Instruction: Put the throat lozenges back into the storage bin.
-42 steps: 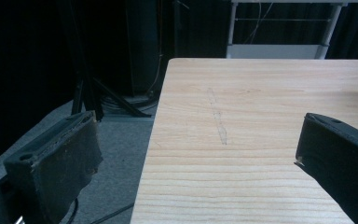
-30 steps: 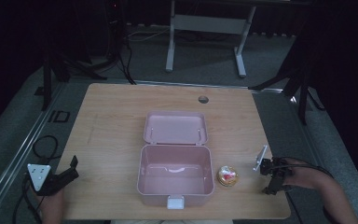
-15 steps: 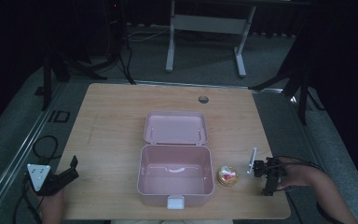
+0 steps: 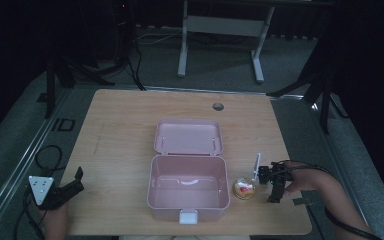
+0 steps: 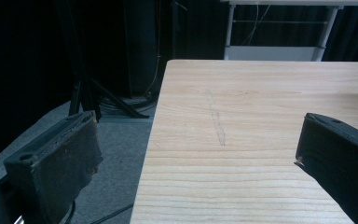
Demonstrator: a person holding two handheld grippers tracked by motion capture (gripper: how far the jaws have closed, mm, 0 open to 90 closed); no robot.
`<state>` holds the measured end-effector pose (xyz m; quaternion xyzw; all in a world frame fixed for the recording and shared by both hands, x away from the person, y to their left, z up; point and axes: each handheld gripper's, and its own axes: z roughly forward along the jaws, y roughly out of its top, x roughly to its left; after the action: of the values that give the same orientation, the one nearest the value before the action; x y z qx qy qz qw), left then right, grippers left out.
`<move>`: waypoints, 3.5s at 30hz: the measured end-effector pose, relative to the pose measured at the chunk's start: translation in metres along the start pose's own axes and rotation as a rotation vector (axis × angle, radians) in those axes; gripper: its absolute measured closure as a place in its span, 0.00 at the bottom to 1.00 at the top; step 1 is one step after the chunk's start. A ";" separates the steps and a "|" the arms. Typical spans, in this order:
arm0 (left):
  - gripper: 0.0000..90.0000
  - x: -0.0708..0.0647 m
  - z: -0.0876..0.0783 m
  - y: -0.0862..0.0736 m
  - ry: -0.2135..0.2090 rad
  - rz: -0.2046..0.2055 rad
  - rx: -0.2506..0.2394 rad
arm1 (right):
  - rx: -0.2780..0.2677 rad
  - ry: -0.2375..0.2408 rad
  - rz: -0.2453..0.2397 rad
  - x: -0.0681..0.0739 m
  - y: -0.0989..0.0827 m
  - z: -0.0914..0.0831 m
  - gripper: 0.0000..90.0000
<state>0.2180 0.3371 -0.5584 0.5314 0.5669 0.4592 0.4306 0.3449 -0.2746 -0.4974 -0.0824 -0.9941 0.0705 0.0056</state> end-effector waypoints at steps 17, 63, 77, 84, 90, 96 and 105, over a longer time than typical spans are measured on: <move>0.00 0.001 0.000 0.000 -0.007 -0.007 -0.002 | -0.060 0.011 -0.134 0.005 0.057 -0.002 0.16; 0.00 0.001 0.001 -0.002 -0.049 0.002 0.001 | 0.000 0.100 0.015 0.010 0.043 -0.063 0.22; 0.00 0.000 0.002 -0.002 -0.048 0.007 0.002 | -0.006 0.049 0.048 0.017 0.042 -0.126 0.22; 0.00 0.000 0.002 -0.002 -0.049 0.010 0.004 | -0.026 0.059 0.048 0.022 0.051 -0.140 0.22; 0.00 0.000 0.002 -0.002 -0.048 0.010 0.004 | -0.039 0.052 0.019 0.026 0.068 -0.150 0.22; 0.00 0.000 0.002 -0.002 -0.048 0.011 0.004 | -0.050 0.054 -0.015 0.031 0.087 -0.159 0.22; 0.00 0.001 0.001 -0.002 -0.051 0.009 0.002 | -0.043 0.047 -0.084 0.042 0.123 -0.164 0.22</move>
<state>0.2189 0.3377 -0.5604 0.5458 0.5537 0.4467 0.4426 0.3275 -0.1249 -0.3526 -0.0425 -0.9975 0.0468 0.0300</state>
